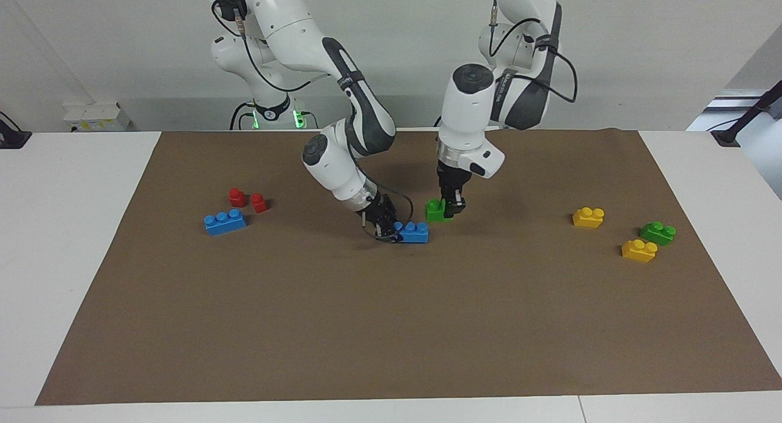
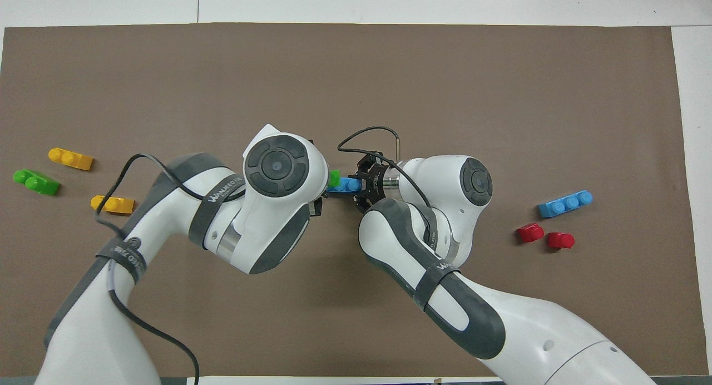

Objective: Remove green block with left arm and hold with right
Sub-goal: 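Pull the green brick with the left gripper while the right gripper pulls blue, then lower the green brick with the left gripper while the right gripper lowers blue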

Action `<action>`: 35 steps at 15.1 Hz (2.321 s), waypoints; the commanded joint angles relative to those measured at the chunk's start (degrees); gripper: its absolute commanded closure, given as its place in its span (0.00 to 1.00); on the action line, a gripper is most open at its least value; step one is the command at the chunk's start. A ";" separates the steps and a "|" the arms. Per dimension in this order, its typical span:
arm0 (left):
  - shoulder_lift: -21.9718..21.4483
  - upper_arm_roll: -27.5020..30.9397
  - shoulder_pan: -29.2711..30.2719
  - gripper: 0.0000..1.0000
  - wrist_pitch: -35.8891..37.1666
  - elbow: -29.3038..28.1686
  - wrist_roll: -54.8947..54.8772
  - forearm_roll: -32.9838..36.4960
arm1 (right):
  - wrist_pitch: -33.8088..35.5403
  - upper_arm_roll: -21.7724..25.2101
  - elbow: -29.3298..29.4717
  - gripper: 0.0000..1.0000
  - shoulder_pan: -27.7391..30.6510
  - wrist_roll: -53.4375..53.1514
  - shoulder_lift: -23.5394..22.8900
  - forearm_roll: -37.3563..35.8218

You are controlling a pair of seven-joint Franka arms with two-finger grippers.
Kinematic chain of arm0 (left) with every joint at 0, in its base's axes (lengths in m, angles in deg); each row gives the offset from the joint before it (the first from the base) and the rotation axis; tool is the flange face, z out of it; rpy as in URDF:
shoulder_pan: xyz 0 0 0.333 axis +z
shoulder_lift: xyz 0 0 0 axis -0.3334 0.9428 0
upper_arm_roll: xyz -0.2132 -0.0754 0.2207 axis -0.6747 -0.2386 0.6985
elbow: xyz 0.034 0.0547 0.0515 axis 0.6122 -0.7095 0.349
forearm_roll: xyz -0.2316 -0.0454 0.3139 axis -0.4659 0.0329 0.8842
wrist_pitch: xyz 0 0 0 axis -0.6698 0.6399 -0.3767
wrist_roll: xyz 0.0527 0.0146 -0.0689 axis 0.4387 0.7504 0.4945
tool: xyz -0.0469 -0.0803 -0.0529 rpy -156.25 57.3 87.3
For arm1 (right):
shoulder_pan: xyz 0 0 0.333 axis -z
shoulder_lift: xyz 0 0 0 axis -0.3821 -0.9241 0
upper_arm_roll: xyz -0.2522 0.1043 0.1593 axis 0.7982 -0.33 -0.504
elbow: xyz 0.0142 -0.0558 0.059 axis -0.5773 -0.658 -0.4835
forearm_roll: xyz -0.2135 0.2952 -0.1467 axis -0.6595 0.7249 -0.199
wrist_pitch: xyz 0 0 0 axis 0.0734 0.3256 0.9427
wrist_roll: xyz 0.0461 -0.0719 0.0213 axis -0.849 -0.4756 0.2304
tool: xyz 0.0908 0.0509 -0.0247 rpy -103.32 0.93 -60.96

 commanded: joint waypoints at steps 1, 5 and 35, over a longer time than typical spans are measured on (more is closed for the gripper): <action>-1.76 -0.20 5.34 1.00 1.16 -1.20 -8.84 0.06 | 7.28 0.01 1.46 1.00 4.51 -0.44 3.14 0.35; -1.41 -0.20 14.56 1.00 0.81 -1.55 -25.54 -3.09 | 22.40 0.10 2.08 1.00 15.31 3.76 9.30 -8.60; 16.09 0.23 33.93 0.00 -14.31 1.70 -66.89 -4.42 | 37.00 0.19 2.34 0.00 39.34 32.96 8.41 -15.30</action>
